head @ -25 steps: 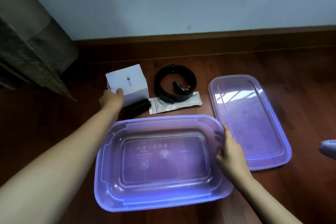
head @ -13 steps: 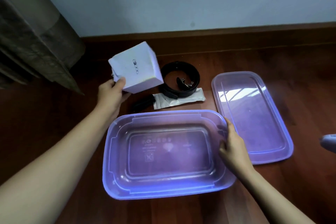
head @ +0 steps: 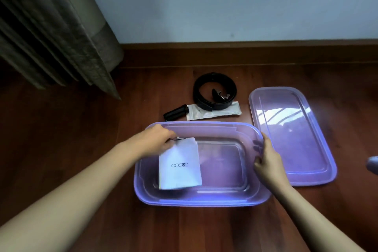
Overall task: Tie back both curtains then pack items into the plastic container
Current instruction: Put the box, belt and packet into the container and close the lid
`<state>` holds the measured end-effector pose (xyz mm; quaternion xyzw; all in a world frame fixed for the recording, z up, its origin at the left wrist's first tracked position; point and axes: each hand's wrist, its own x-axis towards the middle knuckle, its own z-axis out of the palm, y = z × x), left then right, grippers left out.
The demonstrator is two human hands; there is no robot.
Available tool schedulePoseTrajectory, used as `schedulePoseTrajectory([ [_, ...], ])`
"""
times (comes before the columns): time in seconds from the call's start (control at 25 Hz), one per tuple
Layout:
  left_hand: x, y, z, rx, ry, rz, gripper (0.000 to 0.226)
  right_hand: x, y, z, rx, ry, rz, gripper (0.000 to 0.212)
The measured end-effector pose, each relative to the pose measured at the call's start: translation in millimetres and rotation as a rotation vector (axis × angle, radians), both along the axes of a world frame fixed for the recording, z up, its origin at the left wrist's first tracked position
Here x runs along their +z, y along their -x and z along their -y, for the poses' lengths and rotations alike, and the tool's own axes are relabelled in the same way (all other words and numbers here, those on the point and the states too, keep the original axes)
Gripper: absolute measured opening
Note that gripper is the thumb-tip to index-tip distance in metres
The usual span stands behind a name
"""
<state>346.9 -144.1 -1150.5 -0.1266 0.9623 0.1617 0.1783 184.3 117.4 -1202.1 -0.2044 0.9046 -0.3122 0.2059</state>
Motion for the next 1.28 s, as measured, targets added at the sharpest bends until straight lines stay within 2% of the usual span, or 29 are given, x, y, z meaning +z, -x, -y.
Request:
schedulePoseTrajectory([
  [0.08,-3.4,-6.6,-3.7,0.070,0.066,-0.163,0.029,0.3,-0.5,0.3,-0.002,-0.001,-0.006,0.069],
  [0.16,-6.1,-15.1,-18.0,0.027,-0.070,-0.252,0.065,0.4,-1.1,0.5,-0.005,0.014,0.002,0.066],
  [0.24,-7.7,-23.0,-48.1,-0.054,-0.067,-0.063,0.102,0.2,-1.0,0.2,-0.008,0.030,0.013,0.066],
  [0.32,-18.2,-30.9,-67.8,-0.069,0.064,0.066,0.116,-0.4,-0.5,-0.2,-0.006,0.029,0.011,0.067],
  [0.4,-22.8,-33.0,-65.8,-0.046,0.109,0.089,0.108,-0.8,0.0,-0.5,0.000,0.027,0.002,0.069],
  [0.52,-22.0,-31.5,-51.3,-0.121,0.090,0.113,0.095,-0.8,0.7,-0.5,0.016,0.026,-0.008,0.070],
  [0.8,-23.3,-23.5,-49.6,-0.124,0.105,0.142,0.095,-0.5,2.6,-0.5,0.028,0.020,-0.012,0.073],
  [0.88,-22.0,-26.9,-48.7,-0.121,0.175,-0.029,0.090,-1.8,2.6,-0.3,0.024,0.024,-0.013,0.073],
  [1.0,-20.7,-20.0,-49.9,-0.103,0.216,-0.443,0.071,-2.5,1.9,-0.4,0.015,0.026,-0.004,0.073],
  [1.08,-14.1,2.3,-45.9,-0.079,0.216,-0.617,0.057,-3.1,2.2,0.1,-0.001,0.030,0.013,0.072],
  [1.16,-13.5,34.9,-37.4,-0.058,0.231,-0.698,0.046,-4.4,1.7,-0.4,-0.008,0.028,0.026,0.072],
  [1.2,-13.3,52.2,-31.7,-0.040,0.189,-0.668,0.046,-3.9,0.7,0.2,-0.008,0.031,0.034,0.072],
  [1.28,-15.4,89.8,-20.5,0.014,0.027,-0.490,0.061,-3.5,-0.3,0.5,-0.013,0.034,0.051,0.071],
])
